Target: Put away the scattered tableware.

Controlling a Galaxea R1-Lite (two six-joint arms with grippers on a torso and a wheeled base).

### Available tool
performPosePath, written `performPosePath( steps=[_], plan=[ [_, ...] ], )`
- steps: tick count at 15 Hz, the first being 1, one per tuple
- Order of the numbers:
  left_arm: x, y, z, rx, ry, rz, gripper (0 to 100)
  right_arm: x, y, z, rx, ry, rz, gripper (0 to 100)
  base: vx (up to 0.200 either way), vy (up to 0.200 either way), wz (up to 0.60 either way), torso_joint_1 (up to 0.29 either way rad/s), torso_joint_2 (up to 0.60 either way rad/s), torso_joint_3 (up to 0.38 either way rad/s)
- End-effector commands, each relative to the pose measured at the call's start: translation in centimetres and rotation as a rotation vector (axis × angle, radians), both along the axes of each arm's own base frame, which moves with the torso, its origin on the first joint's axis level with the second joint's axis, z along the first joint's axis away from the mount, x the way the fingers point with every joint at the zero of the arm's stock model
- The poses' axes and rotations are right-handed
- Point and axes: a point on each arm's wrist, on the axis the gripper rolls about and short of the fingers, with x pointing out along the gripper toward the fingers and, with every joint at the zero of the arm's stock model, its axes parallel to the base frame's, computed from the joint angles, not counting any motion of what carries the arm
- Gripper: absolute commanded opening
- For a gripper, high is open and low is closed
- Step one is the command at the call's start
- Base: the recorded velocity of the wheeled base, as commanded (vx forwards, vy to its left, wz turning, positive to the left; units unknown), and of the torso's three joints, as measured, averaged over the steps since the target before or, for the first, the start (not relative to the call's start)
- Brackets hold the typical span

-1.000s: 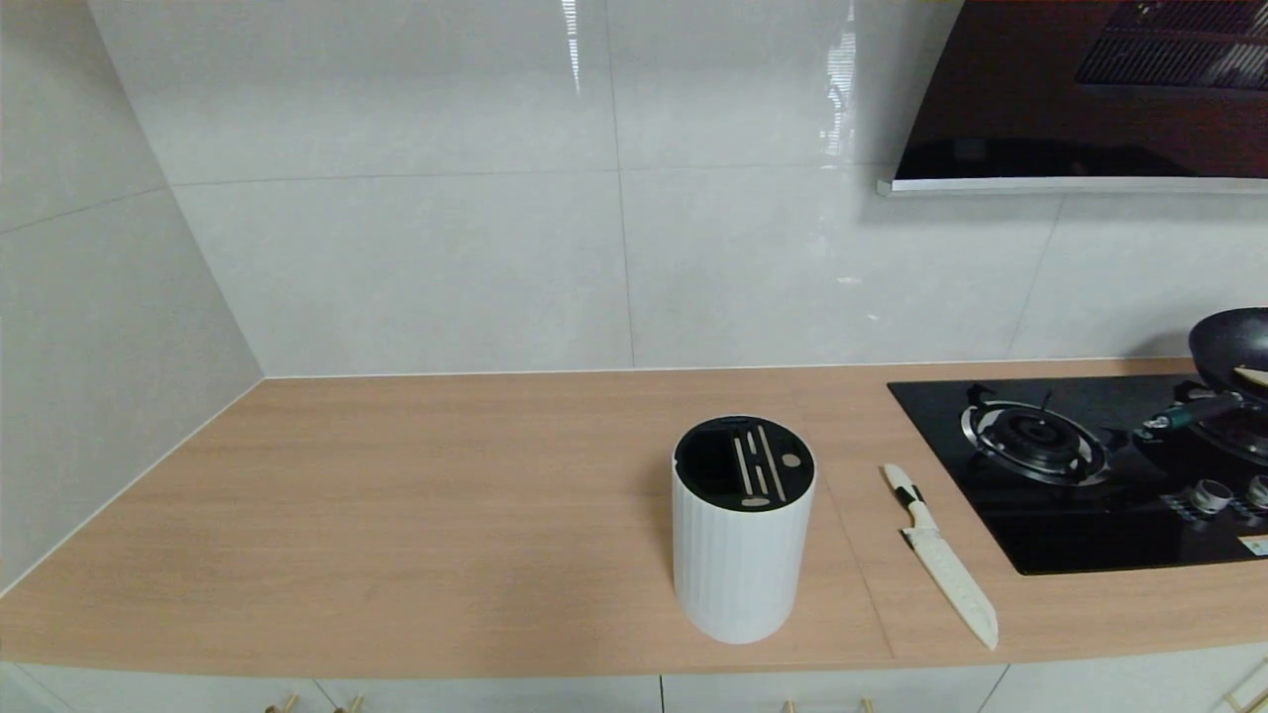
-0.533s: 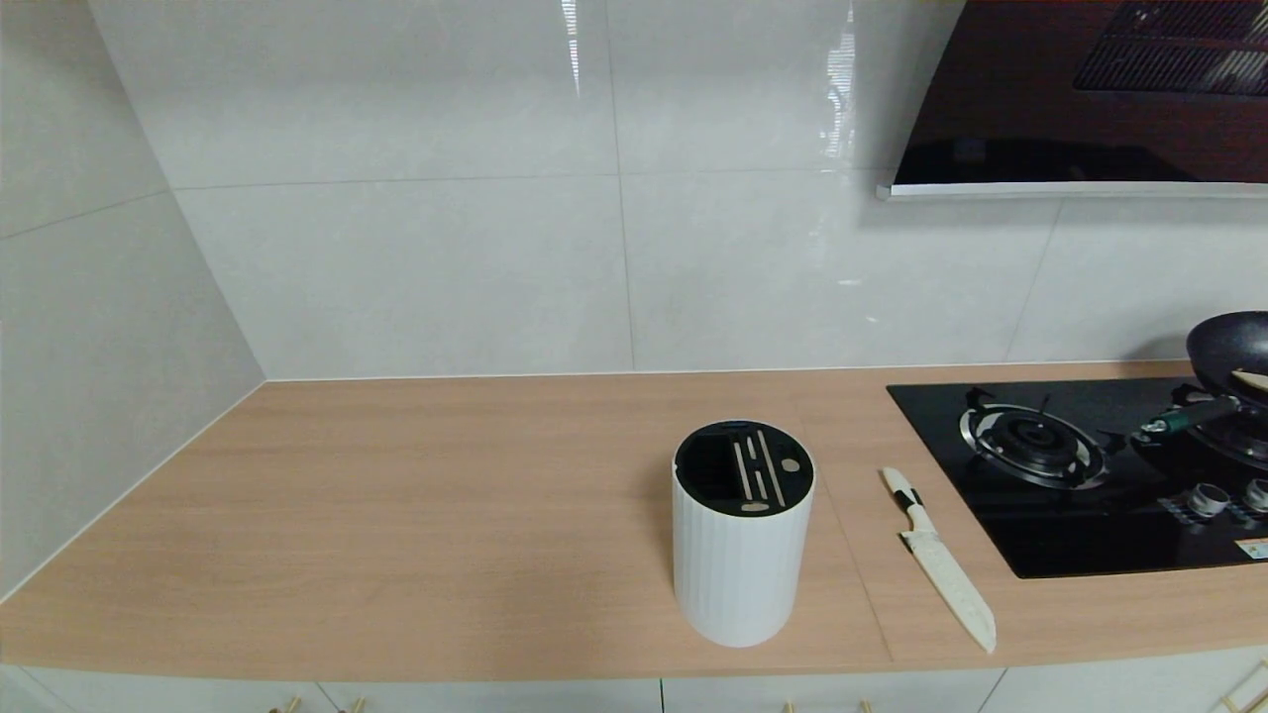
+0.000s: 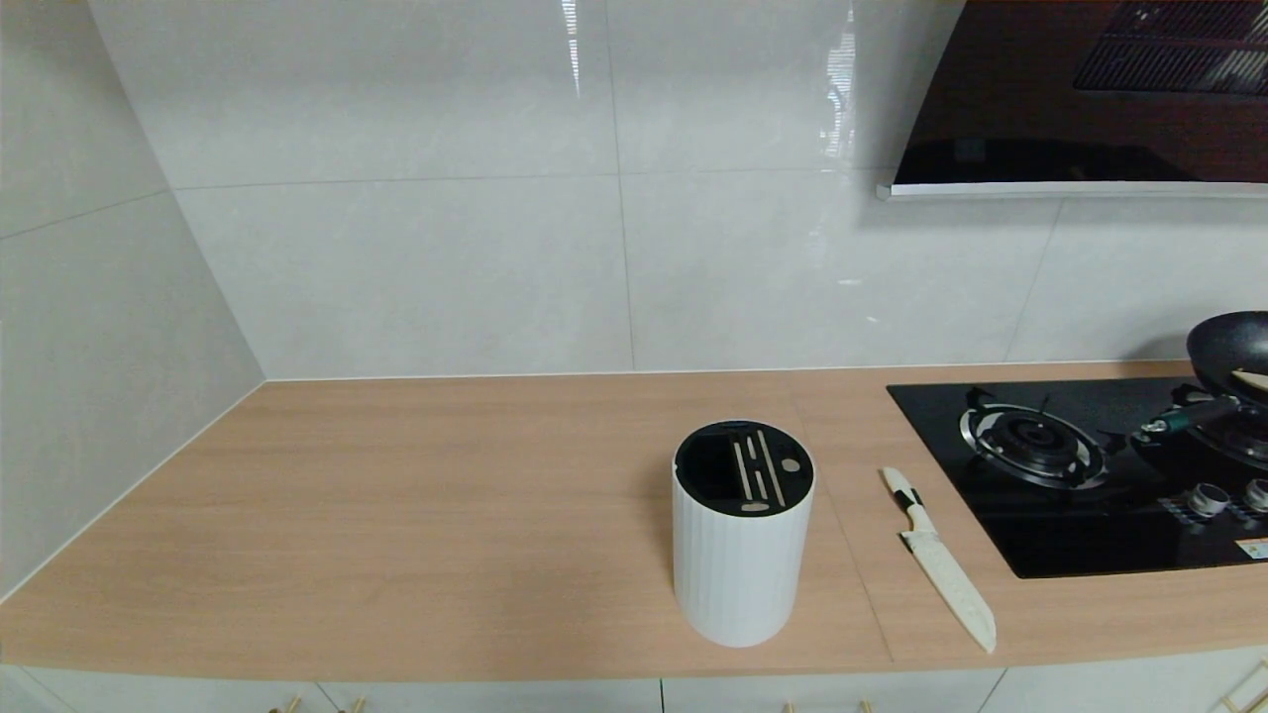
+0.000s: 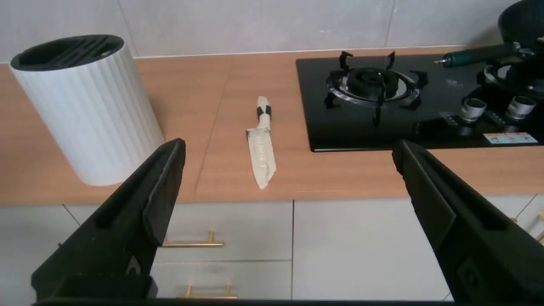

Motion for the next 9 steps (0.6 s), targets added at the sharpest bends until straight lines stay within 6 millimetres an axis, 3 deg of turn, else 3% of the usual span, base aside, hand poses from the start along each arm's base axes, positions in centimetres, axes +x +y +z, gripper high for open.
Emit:
performPosePath(
  steps=[1,3,6,8,9],
  plan=[
    [0.0,0.0,0.0,-0.001,-0.001,-0.001,100,-0.6,0.0,3.0,0.022,-0.065,0.038,100,0.000,0.000,0.00,0.000,0.00,0.000],
    [0.0,0.0,0.0,-0.001,-0.001,0.001,100,0.3,0.1,6.3,0.087,-0.016,0.095,100,0.000,0.000,0.00,0.000,0.00,0.000],
    [0.0,0.0,0.0,-0.001,-0.001,0.001,100,4.8,0.4,8.0,0.087,0.242,0.172,100,0.000,0.000,0.00,0.000,0.00,0.000],
    [0.0,0.0,0.0,-0.001,-0.001,0.001,100,9.8,0.5,9.2,0.090,0.442,0.152,100,0.000,0.000,0.00,0.000,0.00,0.000],
    [0.0,0.0,0.0,-0.001,-0.001,0.001,100,10.9,0.5,9.1,0.090,0.487,0.143,100,0.000,0.000,0.00,0.000,0.00,0.000]
  ],
)
